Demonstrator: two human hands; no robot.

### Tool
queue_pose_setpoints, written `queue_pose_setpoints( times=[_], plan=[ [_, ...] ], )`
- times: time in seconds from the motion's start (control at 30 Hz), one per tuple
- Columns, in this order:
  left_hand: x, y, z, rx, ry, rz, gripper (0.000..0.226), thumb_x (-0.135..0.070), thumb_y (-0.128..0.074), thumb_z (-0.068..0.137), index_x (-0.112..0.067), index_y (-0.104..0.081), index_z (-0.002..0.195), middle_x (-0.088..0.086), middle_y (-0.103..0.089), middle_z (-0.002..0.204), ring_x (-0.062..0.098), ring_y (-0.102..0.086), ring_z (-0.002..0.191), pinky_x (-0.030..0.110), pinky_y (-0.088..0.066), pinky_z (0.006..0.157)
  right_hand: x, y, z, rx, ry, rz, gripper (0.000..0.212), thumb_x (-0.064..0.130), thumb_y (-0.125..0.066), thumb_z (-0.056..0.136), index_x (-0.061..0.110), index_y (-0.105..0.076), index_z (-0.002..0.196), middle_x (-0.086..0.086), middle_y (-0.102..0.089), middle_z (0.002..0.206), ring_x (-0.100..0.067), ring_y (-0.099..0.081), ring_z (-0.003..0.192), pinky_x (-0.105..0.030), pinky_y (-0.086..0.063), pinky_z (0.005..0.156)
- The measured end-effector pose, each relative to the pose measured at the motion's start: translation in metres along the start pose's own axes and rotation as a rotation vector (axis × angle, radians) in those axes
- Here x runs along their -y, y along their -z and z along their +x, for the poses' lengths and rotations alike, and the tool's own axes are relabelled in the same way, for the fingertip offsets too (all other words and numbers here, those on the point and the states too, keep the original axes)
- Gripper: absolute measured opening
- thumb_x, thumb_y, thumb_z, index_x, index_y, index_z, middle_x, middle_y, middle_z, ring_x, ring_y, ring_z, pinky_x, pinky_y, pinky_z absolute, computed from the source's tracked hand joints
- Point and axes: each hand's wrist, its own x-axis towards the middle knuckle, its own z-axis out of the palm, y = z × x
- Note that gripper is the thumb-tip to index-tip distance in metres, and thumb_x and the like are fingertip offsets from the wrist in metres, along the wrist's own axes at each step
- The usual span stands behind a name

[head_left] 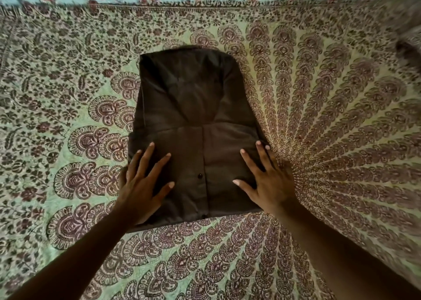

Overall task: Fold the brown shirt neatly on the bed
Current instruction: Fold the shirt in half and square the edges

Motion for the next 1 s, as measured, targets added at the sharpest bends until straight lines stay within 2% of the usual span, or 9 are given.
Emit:
queue_pose_setpoints(
  times=[0.13, 0.23, 0.37, 0.43, 0.57, 0.7, 0.87, 0.93, 1.0],
  plan=[
    [0.012, 0.003, -0.004, 0.068, -0.065, 0.006, 0.073, -0.075, -0.029, 0.091, -0.053, -0.012, 0.159, -0.016, 0.012, 0.172, 0.025, -0.001, 0.16, 0.059, -0.02, 0.121, -0.003, -0.003, -0.004, 0.01, -0.046, 0.009, 0.086, 0.09, -0.015, 0.089, 0.046, -0.006, 0.162, -0.006, -0.003, 0.174, -0.037, -0.015, 0.158, -0.068, -0.03, 0.114],
    [0.014, 0.01, -0.005, -0.008, -0.103, -0.09, 0.063, -0.05, -0.038, 0.098, -0.028, -0.039, 0.157, -0.001, -0.013, 0.173, 0.036, -0.019, 0.156, 0.059, -0.028, 0.12, -0.004, -0.006, -0.005, 0.007, -0.041, 0.006, 0.081, 0.085, -0.015, 0.093, 0.045, -0.006, 0.162, -0.006, -0.002, 0.174, -0.037, -0.013, 0.158, -0.067, -0.027, 0.115],
    [0.032, 0.021, -0.022, -0.124, -0.176, -0.049, 0.063, -0.005, -0.064, 0.076, -0.012, -0.055, 0.139, 0.017, -0.045, 0.148, 0.043, -0.044, 0.125, 0.063, -0.054, 0.089, -0.025, 0.008, -0.007, -0.121, 0.086, 0.07, 0.061, 0.045, -0.038, 0.103, 0.031, -0.027, 0.162, -0.007, -0.01, 0.174, -0.028, -0.021, 0.158, -0.063, -0.032, 0.114],
    [0.052, 0.028, -0.034, -0.036, -0.262, 0.025, 0.086, 0.003, -0.081, 0.059, -0.015, -0.054, 0.139, 0.017, -0.047, 0.147, 0.042, -0.048, 0.126, 0.061, -0.058, 0.084, -0.049, 0.014, -0.011, -0.129, 0.295, 0.003, 0.078, 0.024, -0.057, 0.086, 0.023, -0.031, 0.16, -0.007, -0.01, 0.174, -0.026, -0.023, 0.158, -0.062, -0.033, 0.11],
    [0.079, 0.036, -0.053, 0.22, -0.367, 0.123, 0.096, -0.042, -0.082, 0.069, -0.029, -0.042, 0.155, 0.008, -0.014, 0.172, 0.037, -0.021, 0.156, 0.056, -0.032, 0.115, -0.08, 0.022, -0.019, 0.044, 0.641, -0.134, 0.084, 0.045, -0.059, 0.083, 0.025, -0.032, 0.16, -0.006, -0.01, 0.174, -0.026, -0.021, 0.158, -0.064, -0.032, 0.108],
    [0.074, 0.023, -0.057, 0.163, -0.395, 0.157, 0.07, -0.058, -0.054, 0.086, -0.033, -0.049, 0.151, 0.015, -0.014, 0.171, 0.04, -0.018, 0.156, 0.062, -0.027, 0.119, -0.082, 0.013, -0.019, 0.053, 0.75, -0.231, 0.07, 0.061, -0.049, 0.094, 0.028, -0.043, 0.155, -0.007, -0.027, 0.17, -0.029, -0.029, 0.155, -0.063, -0.031, 0.108],
    [0.038, 0.019, -0.045, -0.096, -0.259, -0.001, 0.045, -0.046, -0.042, 0.101, -0.016, -0.072, 0.115, 0.019, -0.051, 0.147, 0.043, -0.047, 0.132, 0.057, -0.04, 0.1, -0.061, 0.002, -0.017, -0.227, 0.664, 0.003, 0.034, 0.03, -0.053, 0.096, 0.018, -0.071, 0.122, -0.006, -0.062, 0.144, -0.026, -0.059, 0.134, -0.058, -0.033, 0.1],
    [0.018, 0.027, -0.035, -0.193, -0.188, -0.18, 0.023, -0.015, -0.05, 0.1, -0.01, -0.071, 0.104, 0.011, -0.068, 0.118, 0.022, -0.067, 0.106, 0.045, -0.052, 0.087, -0.051, 0.006, -0.017, -0.305, 0.553, 0.151, 0.031, 0.022, -0.054, 0.094, 0.01, -0.075, 0.114, -0.008, -0.07, 0.131, -0.027, -0.067, 0.123, -0.056, -0.035, 0.098],
    [0.007, 0.042, -0.023, -0.22, -0.041, -0.379, 0.028, 0.005, -0.047, 0.102, -0.017, -0.064, 0.1, -0.004, -0.069, 0.085, -0.006, -0.065, 0.064, 0.013, -0.05, 0.056, -0.043, 0.019, -0.013, -0.369, 0.408, 0.31, 0.031, 0.017, -0.054, 0.094, 0.005, -0.072, 0.117, -0.011, -0.074, 0.12, -0.028, -0.07, 0.112, -0.059, -0.04, 0.093]
  ],
)
